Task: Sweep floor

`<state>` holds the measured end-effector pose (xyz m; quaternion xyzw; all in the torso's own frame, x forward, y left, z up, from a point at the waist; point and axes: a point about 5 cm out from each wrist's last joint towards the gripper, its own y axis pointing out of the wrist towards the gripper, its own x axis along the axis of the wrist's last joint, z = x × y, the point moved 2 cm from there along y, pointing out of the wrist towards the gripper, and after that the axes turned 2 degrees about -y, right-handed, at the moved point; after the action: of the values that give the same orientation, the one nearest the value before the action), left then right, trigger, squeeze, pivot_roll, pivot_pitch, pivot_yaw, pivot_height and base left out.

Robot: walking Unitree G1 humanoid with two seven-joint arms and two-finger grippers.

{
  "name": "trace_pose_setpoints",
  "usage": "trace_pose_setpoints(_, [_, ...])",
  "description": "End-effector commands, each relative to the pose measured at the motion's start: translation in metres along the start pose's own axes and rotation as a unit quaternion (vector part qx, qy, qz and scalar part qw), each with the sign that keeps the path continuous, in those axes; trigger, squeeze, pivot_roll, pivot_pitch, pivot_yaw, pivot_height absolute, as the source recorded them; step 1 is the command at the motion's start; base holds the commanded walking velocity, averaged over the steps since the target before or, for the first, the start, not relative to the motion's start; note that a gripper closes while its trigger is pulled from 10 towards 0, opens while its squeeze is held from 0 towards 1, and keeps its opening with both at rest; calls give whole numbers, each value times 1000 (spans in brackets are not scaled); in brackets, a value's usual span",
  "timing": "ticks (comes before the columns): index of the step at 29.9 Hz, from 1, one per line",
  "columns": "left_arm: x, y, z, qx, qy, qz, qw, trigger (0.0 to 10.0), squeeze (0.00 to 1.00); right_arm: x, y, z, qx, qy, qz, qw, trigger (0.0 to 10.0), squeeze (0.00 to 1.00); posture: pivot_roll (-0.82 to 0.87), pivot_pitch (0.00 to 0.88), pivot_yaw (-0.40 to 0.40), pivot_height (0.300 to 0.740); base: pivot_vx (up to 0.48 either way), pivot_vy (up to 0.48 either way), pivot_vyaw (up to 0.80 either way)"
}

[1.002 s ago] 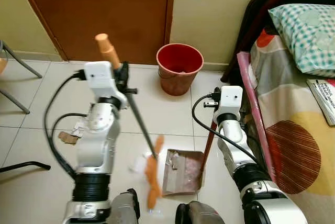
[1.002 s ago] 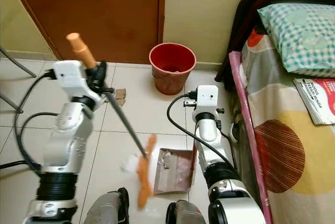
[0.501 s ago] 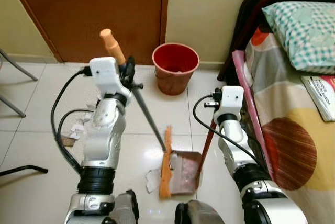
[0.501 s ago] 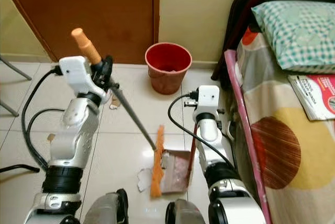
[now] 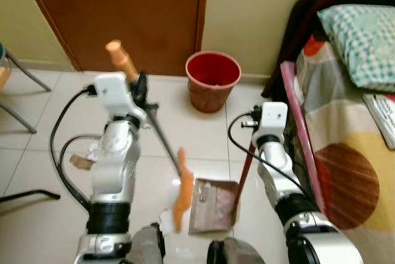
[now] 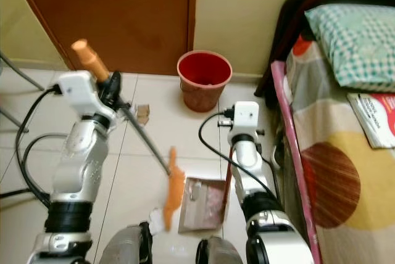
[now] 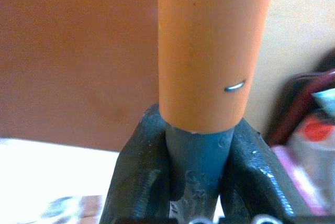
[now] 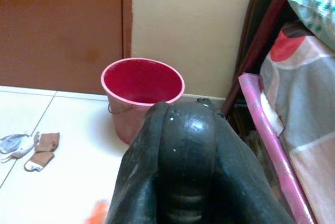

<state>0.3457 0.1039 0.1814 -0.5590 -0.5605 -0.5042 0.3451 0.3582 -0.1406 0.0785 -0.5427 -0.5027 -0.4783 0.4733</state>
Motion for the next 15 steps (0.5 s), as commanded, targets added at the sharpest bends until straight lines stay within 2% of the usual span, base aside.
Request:
trace_pose_setpoints(1, [3,4,-23,-42,-35,-4,999,10000,0,0,1,-1,0,5,1,1000,10000,0,44,142,-44,740,0,0,0])
trace_pose_setpoints(4, [4,5,-31,-55,-40,-6,998,10000,0,-1,1,-2,-4,10,3,1000,10000,0,40,141,-40,740,0,0,0])
trace_pose_setpoints(9, [3,3,-20,-38,-38,-2,999,10000,0,-1,1,-2,-4,12,4,1000,10000,0,43,140,-37,740,0,0,0])
trace_pose_setpoints(12, [5,0,-1,-12,-21,-6,1000,10000,0,2,1,-3,-10,17,-8,1000,10000,0,58,141,-42,740,0,0,0])
trace_pose_setpoints(15, [16,-3,19,19,-10,-25,999,10000,0,8,-1,-9,-22,19,-30,999,10000,0,68,144,-47,740,0,0,0])
